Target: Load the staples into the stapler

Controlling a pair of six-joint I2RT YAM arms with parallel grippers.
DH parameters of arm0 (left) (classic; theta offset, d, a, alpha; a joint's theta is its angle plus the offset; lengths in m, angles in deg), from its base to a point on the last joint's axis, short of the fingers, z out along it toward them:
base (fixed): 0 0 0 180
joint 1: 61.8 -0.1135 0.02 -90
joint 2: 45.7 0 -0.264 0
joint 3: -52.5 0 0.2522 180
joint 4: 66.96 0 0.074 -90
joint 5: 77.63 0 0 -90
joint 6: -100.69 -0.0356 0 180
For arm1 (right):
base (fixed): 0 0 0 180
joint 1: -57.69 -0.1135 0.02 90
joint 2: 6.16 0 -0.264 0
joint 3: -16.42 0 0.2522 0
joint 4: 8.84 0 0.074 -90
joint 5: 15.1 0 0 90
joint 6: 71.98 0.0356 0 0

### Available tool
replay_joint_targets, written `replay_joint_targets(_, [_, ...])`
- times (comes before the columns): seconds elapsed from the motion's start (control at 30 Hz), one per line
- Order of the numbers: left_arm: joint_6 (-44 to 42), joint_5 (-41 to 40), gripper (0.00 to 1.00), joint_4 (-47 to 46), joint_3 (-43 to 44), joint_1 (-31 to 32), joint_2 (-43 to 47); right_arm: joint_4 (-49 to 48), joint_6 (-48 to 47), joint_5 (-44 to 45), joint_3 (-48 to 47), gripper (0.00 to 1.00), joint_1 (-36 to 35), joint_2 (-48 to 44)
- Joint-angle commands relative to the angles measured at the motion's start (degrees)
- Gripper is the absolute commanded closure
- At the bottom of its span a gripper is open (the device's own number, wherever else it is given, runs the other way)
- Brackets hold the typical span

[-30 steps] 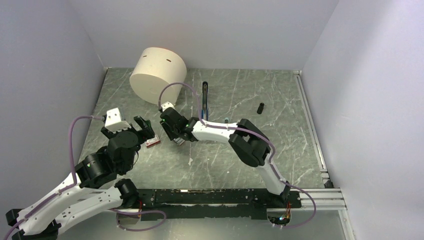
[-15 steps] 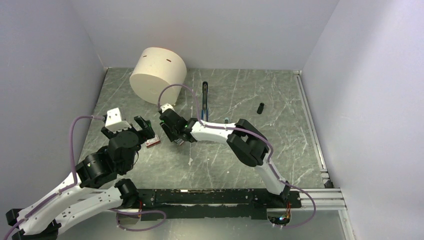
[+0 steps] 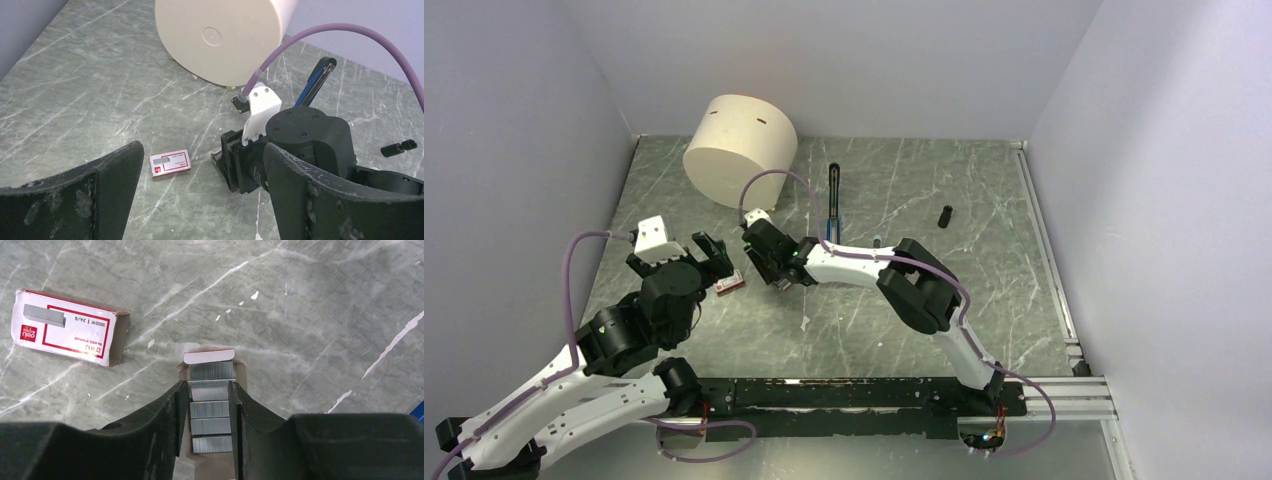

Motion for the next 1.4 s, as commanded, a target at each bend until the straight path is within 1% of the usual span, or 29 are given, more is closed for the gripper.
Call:
replay_joint_targets(0.0, [0.5,-1.7,0.06,0.5,1.7,0.1,-0.3,0.5,-0.4,1.4,-1.3,0.61,-0.4,2.0])
replay_joint_targets(0.27, [0.6,-1.7,0.06,0.6,1.7,0.1,-0.1,1.4,-0.2,1.8,-1.9,0.64,-0.4,2.3])
replay_joint_targets(0.43, [0.7,-1.8,0.06,0.7,1.7,0.1,0.0,1.2,-0.1,1.8,-1.7,0.69,-0.3,1.9])
replay_joint_targets(0.6, [0.7,-1.7,0.06,0.6,1.7,0.2,-0.1,1.7,-0.1,2.1,-1.8,0.7,-0.3,0.4])
replay_joint_targets(0.77, [0.6,-1.7,0.06,0.6,1.7,0.2,-0.1,5.3,-0.1,2.1,-4.1,0.7,-0.4,-0.1])
replay_joint_targets(0.9, [0.9,-1.9,0.06,1.1,1.7,0.2,-0.2,10.0,-0.2,1.5,-7.3,0.69,-0.3,1.2])
replay_joint_targets(1.13, [0.8,-1.9,0.06,0.9,1.7,0.1,0.0,15.1,0.1,0.6,-11.1,0.69,-0.2,2.9])
replay_joint_targets(1.27, [0.9,-2.1,0.06,1.0,1.8,0.2,0.1,15.1,0.7,0.5,-10.5,0.69,-0.1,1.4])
replay_joint_targets(1.37, [0.7,-1.9,0.06,1.1,2.0,0.2,0.4,14.9,1.2,0.2,-8.2,0.7,0.0,-0.9])
